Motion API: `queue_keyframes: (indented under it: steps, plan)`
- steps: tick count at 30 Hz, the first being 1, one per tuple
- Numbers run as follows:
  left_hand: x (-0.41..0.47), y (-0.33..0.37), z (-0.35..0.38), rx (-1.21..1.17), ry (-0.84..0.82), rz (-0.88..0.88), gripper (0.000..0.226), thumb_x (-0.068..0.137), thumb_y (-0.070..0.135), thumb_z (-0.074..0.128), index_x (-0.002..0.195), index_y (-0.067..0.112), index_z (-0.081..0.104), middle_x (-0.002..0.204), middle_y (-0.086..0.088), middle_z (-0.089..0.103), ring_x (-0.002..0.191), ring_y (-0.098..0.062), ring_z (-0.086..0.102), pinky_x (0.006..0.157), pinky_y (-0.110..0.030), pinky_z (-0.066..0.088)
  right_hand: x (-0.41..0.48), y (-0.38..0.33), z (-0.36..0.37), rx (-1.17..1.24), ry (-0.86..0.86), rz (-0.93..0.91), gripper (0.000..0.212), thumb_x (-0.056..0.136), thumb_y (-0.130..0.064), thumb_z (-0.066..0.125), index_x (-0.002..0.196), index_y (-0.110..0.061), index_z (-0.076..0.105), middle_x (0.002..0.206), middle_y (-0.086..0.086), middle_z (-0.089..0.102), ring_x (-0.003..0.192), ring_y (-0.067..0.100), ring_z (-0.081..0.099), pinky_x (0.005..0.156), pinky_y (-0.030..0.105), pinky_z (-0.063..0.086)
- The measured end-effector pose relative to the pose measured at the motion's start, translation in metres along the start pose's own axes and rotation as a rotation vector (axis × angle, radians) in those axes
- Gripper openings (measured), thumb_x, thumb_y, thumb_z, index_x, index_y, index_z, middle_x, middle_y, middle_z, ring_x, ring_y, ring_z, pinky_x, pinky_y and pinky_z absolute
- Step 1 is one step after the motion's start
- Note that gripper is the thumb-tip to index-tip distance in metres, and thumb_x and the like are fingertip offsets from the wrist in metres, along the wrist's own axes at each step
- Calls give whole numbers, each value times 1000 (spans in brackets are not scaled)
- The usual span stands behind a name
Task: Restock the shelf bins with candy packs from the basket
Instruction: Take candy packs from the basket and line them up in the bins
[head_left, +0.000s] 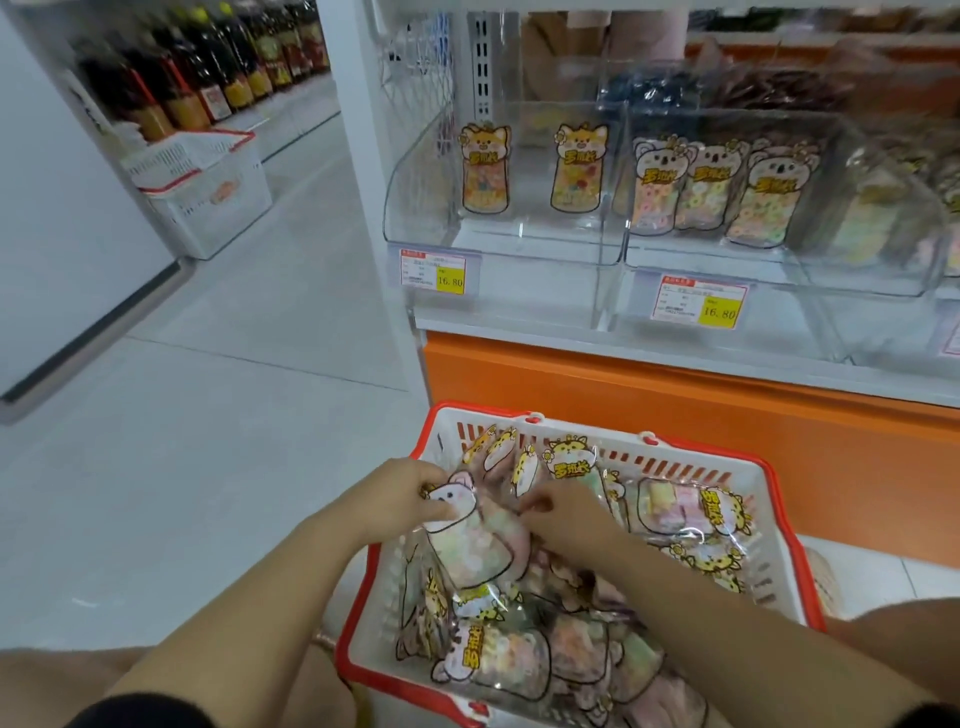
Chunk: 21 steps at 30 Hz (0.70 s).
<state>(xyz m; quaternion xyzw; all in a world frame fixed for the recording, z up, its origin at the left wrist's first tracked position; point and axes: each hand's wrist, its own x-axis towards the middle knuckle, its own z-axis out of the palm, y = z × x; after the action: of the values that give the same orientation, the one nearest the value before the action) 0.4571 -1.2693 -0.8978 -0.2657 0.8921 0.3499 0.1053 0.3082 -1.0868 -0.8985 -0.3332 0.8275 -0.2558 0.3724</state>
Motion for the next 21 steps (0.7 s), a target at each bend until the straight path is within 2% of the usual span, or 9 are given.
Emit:
queue_keyframes:
  steps: [2,5,6,8,10,13,16,19,21]
  plan:
    - [1,9,-12,-255,45,-19,27,89,37,75,90,11,72,78,-7,61,70,-11,55,67,-27,41,-9,-4,-33,127,137,10,13,95,-16,59,96,-24,70,88,-5,68,67,10,60,59,21,49]
    - [-2,29,-23,-607,70,-68,29,91,41,72,113,21,75,109,-1,73,85,-15,70,83,-33,59,-30,-9,-70,298,358,-86,15,96,-16,60,92,-27,68,90,-1,70,76,19,66,67,33,57]
    - [-3,37,-25,-679,76,-87,36,90,42,73,120,21,72,113,0,72,85,-14,71,85,-35,61,-41,-12,-77,314,417,-157,15,96,-16,60,91,-29,67,90,-4,69,75,14,65,62,28,53]
    - [-5,57,-28,-813,108,-133,45,91,41,72,127,16,65,111,-2,67,77,-11,69,78,-33,62,-64,-17,-83,237,498,-345,17,94,-16,63,89,-32,64,91,-14,67,77,-1,61,60,16,46]
    - [-9,83,-31,-1003,94,-168,36,94,31,69,124,11,62,110,-5,64,71,-14,66,70,-28,60,-78,-18,-79,-9,547,-551,19,92,-15,66,88,-34,62,93,-19,61,96,-3,58,77,13,45]
    - [-19,119,-34,-1211,-10,-196,11,98,15,62,108,10,62,104,-11,66,70,-21,65,62,-28,59,-83,-9,-64,-238,498,-763,10,89,-23,62,93,-31,57,104,-16,52,118,8,50,96,17,39]
    - [-30,137,-41,-1368,-116,-146,14,91,11,61,105,8,62,97,-15,65,69,-22,61,62,-34,60,-90,-9,-70,-91,426,-687,8,93,-33,56,91,-40,54,134,-21,38,130,10,43,105,29,40]
    - [-43,149,-44,-1509,-232,-19,33,89,36,54,94,13,77,81,-12,69,64,-21,65,70,-39,57,-98,-15,-82,111,291,-553,17,95,-27,63,90,-43,63,147,-31,25,140,-7,26,116,29,28]
    - [-45,154,-41,-1596,-276,44,53,92,57,47,101,16,78,91,-15,70,71,-23,65,74,-39,56,-103,-23,-90,247,229,-506,12,94,-29,64,89,-40,68,148,-30,30,139,-13,24,117,35,31]
